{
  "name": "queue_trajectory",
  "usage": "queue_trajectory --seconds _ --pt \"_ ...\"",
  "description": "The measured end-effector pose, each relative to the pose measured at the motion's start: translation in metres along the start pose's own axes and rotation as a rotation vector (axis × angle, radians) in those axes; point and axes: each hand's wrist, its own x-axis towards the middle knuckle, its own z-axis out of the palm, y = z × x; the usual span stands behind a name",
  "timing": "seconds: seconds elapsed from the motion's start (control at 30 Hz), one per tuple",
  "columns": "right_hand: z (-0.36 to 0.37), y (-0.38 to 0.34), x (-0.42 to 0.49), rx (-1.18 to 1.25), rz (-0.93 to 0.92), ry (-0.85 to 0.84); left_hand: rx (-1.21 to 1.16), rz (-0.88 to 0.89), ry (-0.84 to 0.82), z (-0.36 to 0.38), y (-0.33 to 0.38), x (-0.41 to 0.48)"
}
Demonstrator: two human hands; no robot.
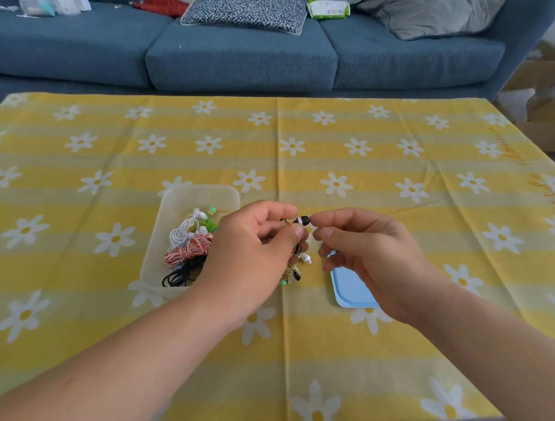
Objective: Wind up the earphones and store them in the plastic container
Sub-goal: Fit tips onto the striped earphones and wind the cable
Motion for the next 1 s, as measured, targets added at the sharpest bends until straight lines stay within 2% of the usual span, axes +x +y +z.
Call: queue_trajectory --seconds 0.1,0.2,0.33,0.4,0.5,0.8,0.9,1.0 --pt "-0.002 -0.001 -0.001 -0.008 0.002 -0.005 -0.067 -0.022 -0.047 0.0 0.003 0.0" --pt "-0.002 0.001 -0.001 -0.115 0.047 -0.012 -0.149 -0.073 -0.055 0.0 0.004 0.001" --pt "0.002 0.008 -0.006 -0.232 0.172 -0.212 -0.355 -0.187 -0.049 0.002 0.01 0.001" --pt "0.005 0.011 -0.01 -0.211 0.208 -0.299 -0.428 -0.215 -0.043 0.002 0.013 0.001" --pt "0.009 0.011 -0.012 -0.134 0.224 -0.34 -0.425 -0.207 -0.023 0.001 0.012 0.001" --pt "0.005 0.003 -0.005 -0.018 0.203 -0.137 -0.268 -0.129 0.1 -0.008 0.011 0.01" --pt "0.004 0.004 -0.004 -0.01 0.158 -0.076 -0.064 -0.09 0.015 -0.006 0.005 0.007" --pt "0.001 0.004 -0.002 -0.003 0.126 -0.047 -0.014 -0.13 -0.088 0.0 0.003 0.0"
